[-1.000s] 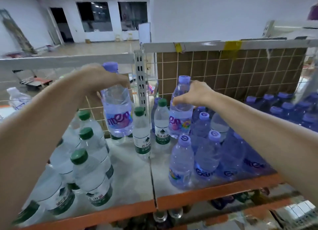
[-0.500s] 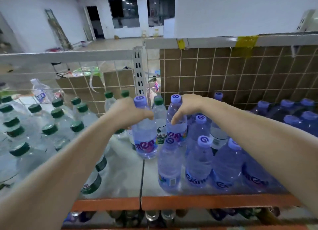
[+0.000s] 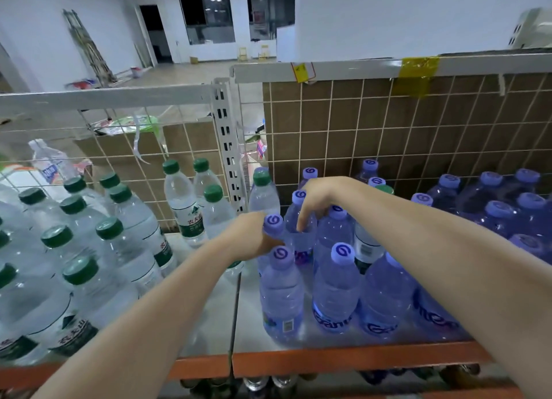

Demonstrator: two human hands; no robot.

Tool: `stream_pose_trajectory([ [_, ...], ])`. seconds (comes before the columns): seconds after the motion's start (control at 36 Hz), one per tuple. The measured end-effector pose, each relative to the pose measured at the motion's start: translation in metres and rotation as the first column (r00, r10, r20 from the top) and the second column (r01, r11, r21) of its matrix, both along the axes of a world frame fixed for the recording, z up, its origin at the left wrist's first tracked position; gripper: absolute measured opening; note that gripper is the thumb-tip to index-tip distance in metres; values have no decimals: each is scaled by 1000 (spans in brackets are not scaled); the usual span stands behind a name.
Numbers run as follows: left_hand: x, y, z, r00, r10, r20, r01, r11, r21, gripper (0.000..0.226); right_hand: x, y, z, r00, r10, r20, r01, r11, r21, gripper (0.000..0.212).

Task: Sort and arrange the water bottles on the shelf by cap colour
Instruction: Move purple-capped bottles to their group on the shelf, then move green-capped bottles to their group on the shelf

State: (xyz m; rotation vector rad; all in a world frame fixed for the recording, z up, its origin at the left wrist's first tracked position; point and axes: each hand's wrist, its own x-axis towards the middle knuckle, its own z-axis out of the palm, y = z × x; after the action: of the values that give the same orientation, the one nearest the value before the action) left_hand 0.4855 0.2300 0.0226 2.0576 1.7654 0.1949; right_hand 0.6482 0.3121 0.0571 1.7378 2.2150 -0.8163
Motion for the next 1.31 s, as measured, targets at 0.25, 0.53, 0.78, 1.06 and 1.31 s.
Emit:
stream_pose_trajectory([
  [0.25, 7, 15, 2, 996, -74, 58, 79, 992, -99, 29, -4, -1, 2, 1000, 18, -17, -17, 999, 31, 37],
  [0.53, 5, 17, 14, 982, 40, 183, -7, 984, -176, 42, 33, -20, 41, 917, -40, -397, 165, 944, 285, 22],
  [0.78, 39, 19, 31, 917, 123, 380, -231, 939, 255, 29, 77, -55, 43, 835, -183, -519, 454, 762, 462, 25],
  [1.06, 35, 13, 24, 778, 346, 524, -527, 813, 247, 74, 96, -76, 11, 716, -481, -506, 666, 688, 287, 79],
  [1.31, 27, 44, -7, 648, 492, 582, -568, 821, -62, 69, 83, -72, -1, 845, -515, -145, 528, 755, 389, 35],
])
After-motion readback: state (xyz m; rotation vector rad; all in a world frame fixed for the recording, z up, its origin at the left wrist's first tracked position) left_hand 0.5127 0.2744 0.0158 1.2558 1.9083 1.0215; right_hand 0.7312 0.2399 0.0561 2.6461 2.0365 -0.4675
